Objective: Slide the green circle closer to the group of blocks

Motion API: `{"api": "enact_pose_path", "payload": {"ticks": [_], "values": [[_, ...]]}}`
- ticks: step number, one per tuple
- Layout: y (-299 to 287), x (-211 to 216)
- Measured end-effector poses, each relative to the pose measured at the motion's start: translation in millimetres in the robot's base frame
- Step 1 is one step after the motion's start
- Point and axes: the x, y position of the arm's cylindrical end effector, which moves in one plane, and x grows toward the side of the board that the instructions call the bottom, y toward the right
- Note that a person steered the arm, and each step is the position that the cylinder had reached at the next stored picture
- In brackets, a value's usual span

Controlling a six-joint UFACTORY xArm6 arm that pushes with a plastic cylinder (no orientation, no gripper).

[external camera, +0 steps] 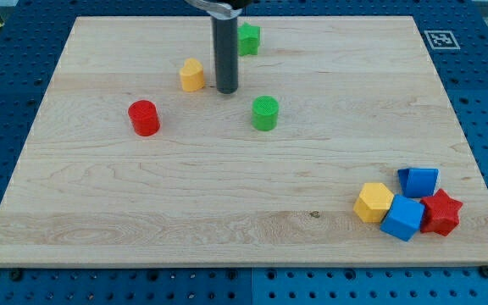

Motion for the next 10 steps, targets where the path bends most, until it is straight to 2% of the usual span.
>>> {"api": "enact_pose_path", "payload": {"ticks": [2,6,10], "values": [[8,25],[101,60],[114,104]]}}
